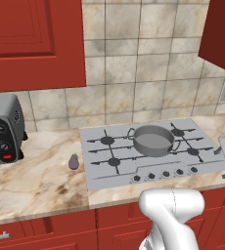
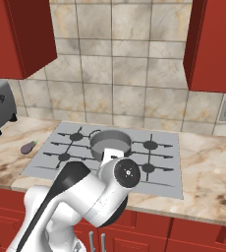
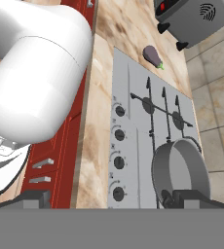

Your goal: Turn on the burner for the pot on the stove. Wait thirty seconds for the pot to heat up. Then add the eggplant to the pot.

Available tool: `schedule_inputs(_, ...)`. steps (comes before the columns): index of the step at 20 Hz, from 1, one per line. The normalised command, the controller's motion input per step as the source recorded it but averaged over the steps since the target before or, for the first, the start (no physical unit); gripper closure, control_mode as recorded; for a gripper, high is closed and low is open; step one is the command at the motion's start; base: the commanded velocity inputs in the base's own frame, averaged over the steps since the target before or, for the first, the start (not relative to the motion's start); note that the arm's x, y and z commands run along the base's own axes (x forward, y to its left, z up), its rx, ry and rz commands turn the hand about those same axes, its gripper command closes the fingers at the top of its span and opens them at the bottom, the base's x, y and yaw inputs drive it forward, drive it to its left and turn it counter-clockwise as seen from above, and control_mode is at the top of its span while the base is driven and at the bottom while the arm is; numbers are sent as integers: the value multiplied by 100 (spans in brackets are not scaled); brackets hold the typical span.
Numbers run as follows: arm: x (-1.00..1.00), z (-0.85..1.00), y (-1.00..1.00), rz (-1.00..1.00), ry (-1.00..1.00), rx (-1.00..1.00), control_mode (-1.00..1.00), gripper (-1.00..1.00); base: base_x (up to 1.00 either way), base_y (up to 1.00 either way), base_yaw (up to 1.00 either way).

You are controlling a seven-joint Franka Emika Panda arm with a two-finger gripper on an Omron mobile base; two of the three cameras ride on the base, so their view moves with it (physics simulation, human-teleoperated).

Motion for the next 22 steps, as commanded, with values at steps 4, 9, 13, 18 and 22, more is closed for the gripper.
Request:
schedule_inputs(4,0,0,0,0,0,0,-100,-100,0,0,0)
schedule_inputs(9,0,0,0,0,0,0,-100,-100,0,0,0)
schedule_inputs(13,0,0,0,0,0,0,-100,-100,0,0,0)
schedule_inputs(18,0,0,0,0,0,0,-100,-100,0,0,0)
schedule_inputs(22,0,0,0,0,0,0,-100,-100,0,0,0)
